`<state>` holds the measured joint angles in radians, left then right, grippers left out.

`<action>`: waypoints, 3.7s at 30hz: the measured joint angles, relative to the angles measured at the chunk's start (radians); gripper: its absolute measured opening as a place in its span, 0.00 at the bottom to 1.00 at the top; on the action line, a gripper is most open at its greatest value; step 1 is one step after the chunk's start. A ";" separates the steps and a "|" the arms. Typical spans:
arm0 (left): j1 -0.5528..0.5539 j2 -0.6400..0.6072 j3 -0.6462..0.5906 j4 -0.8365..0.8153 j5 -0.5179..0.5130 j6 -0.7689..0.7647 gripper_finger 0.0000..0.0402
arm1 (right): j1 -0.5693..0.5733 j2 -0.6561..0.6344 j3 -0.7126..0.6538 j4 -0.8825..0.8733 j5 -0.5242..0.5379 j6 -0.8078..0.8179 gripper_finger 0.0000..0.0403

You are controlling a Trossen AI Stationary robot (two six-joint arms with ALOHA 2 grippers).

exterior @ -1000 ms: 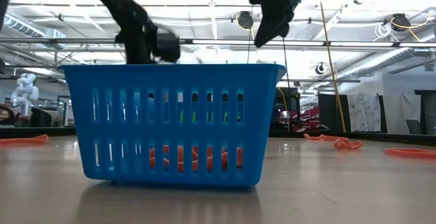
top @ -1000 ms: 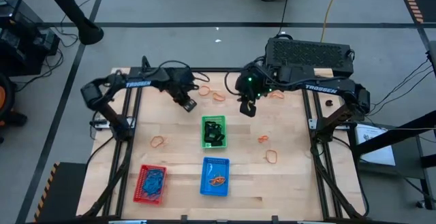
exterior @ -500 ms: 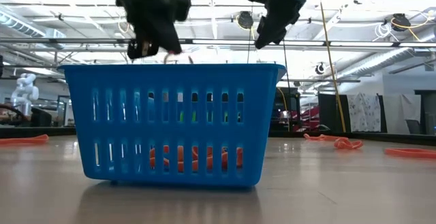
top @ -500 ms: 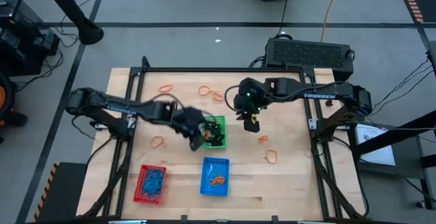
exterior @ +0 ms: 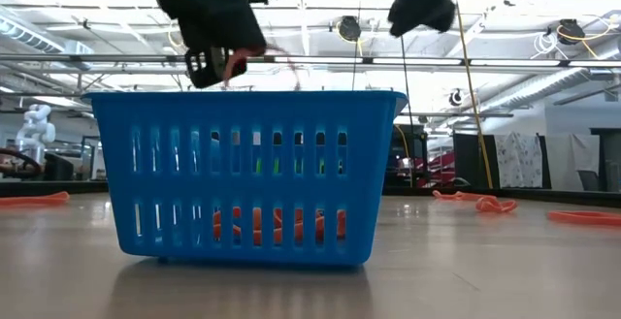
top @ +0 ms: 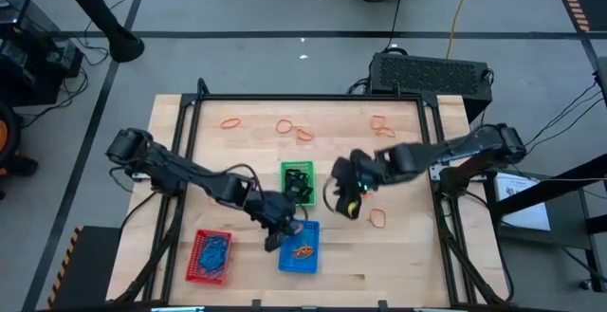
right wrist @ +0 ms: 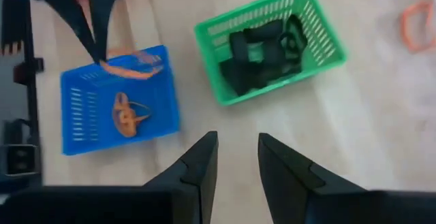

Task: Sort rubber bands into baskets
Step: Put the orange rubberband into the blue bin

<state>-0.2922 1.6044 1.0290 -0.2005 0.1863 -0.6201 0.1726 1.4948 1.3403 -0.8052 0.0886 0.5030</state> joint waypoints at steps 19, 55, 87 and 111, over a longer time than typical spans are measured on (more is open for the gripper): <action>-0.107 0.210 0.025 0.250 -0.066 -0.056 0.00 | 0.364 0.003 0.000 -0.012 0.304 0.578 0.24; -0.104 0.203 0.025 0.134 -0.033 -0.187 0.30 | 0.200 0.003 0.000 -0.226 0.214 0.297 0.24; 0.008 0.032 0.025 0.154 -0.151 -0.095 0.30 | -0.293 -0.011 -0.098 -0.205 -0.042 -0.200 0.24; 0.342 0.584 0.661 0.013 0.041 0.497 0.30 | -0.459 -0.633 -0.650 -0.012 -0.165 -0.028 0.24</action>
<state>0.0497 2.1886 1.6900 -0.1870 0.2272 -0.1235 -0.2860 0.8616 0.6899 -0.8174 -0.0766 0.4753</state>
